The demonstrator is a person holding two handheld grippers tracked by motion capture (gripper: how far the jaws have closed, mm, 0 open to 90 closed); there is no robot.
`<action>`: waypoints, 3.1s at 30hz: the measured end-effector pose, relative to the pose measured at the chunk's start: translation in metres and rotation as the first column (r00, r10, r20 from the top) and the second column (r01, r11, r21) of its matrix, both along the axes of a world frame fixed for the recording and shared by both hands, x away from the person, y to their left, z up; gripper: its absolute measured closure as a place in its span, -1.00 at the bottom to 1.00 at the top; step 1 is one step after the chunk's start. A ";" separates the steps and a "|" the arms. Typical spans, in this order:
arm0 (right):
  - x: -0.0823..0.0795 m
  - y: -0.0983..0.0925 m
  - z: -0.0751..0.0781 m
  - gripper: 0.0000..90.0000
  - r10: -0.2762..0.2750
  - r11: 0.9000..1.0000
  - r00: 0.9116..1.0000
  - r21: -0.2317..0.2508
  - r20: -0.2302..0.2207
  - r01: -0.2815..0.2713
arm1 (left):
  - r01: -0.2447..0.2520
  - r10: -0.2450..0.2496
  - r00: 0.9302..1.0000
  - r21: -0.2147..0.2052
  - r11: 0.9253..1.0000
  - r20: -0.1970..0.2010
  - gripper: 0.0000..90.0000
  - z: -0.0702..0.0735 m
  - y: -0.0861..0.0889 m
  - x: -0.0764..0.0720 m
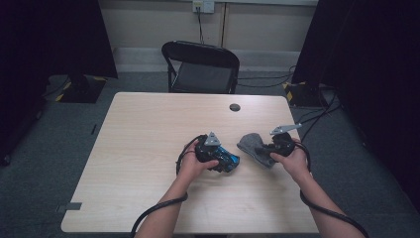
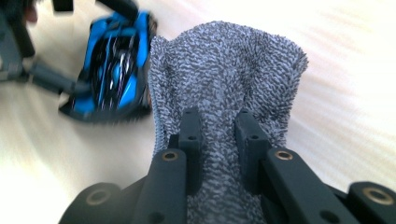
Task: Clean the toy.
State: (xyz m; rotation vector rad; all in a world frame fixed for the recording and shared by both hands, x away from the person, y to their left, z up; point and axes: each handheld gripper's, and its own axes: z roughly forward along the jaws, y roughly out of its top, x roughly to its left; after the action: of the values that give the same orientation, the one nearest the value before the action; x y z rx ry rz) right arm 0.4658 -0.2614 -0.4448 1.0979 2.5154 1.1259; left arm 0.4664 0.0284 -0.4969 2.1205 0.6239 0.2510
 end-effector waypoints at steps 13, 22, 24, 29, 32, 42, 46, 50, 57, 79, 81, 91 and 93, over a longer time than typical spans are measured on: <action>0.033 0.031 0.006 0.68 -0.048 0.998 0.999 0.027 0.010 0.048 | -0.002 0.002 1.000 -0.007 1.000 0.006 -0.99 -0.001 0.000 -0.001; 0.047 0.048 -0.001 0.67 -0.073 0.997 0.997 0.037 -0.010 0.074 | -0.003 0.003 1.000 -0.013 1.000 0.011 -0.99 -0.001 0.001 -0.001; 0.049 0.052 -0.004 0.66 -0.075 0.997 0.997 0.031 -0.015 0.076 | -0.002 0.002 1.000 -0.012 1.000 0.010 -0.99 -0.001 0.001 -0.001; 0.053 0.064 -0.011 0.66 -0.078 0.996 0.997 0.031 -0.012 0.078 | -0.003 0.003 1.000 -0.016 1.000 0.012 -0.99 -0.002 0.001 -0.001; 0.054 0.071 -0.013 0.65 -0.070 0.997 0.998 0.026 -0.003 0.070 | -0.004 0.004 1.000 -0.015 1.000 0.011 -0.99 -0.002 0.001 -0.001; 0.060 0.092 -0.018 0.64 -0.048 0.999 0.999 0.019 0.001 0.048 | -0.004 0.004 1.000 -0.023 1.000 0.013 -0.99 -0.002 0.001 -0.002; 0.064 0.097 -0.022 0.64 -0.048 0.999 0.999 0.002 0.001 0.048 | -0.003 0.004 1.000 -0.023 1.000 0.013 -0.99 -0.002 0.001 -0.002; 0.067 0.104 -0.025 0.64 -0.046 0.999 0.999 -0.003 0.003 0.046 | -0.003 0.003 1.000 -0.023 1.000 0.014 -0.99 -0.003 0.002 -0.002; 0.065 0.121 -0.036 0.65 0.020 0.998 1.000 -0.058 -0.010 -0.021 | -0.005 0.005 1.000 -0.031 1.000 0.019 -0.99 -0.004 0.002 -0.002; 0.056 0.100 -0.041 0.66 0.094 0.995 0.995 -0.036 -0.031 -0.095 | -0.004 0.004 1.000 -0.034 0.999 0.022 -0.99 -0.004 0.003 -0.002; 0.053 0.094 -0.041 0.66 0.096 0.994 0.995 -0.040 -0.029 -0.097 | -0.004 0.004 1.000 -0.033 0.999 0.022 -0.99 -0.004 0.003 -0.002; 0.040 0.077 -0.041 0.66 0.090 0.996 0.996 -0.024 -0.030 -0.090 | -0.002 0.003 1.000 -0.031 1.000 0.021 -0.98 -0.003 0.003 -0.002; 0.039 0.075 -0.041 0.66 0.087 0.996 0.996 -0.023 -0.030 -0.088 | -0.001 0.002 1.000 -0.030 1.000 0.021 -0.98 -0.003 0.003 -0.002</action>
State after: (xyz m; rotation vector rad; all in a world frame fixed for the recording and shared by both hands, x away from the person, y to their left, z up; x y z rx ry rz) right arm 0.5050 -0.1867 -0.4861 1.0142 2.6158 1.1050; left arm 0.4645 0.0311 -0.5002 2.0866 0.6129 0.2632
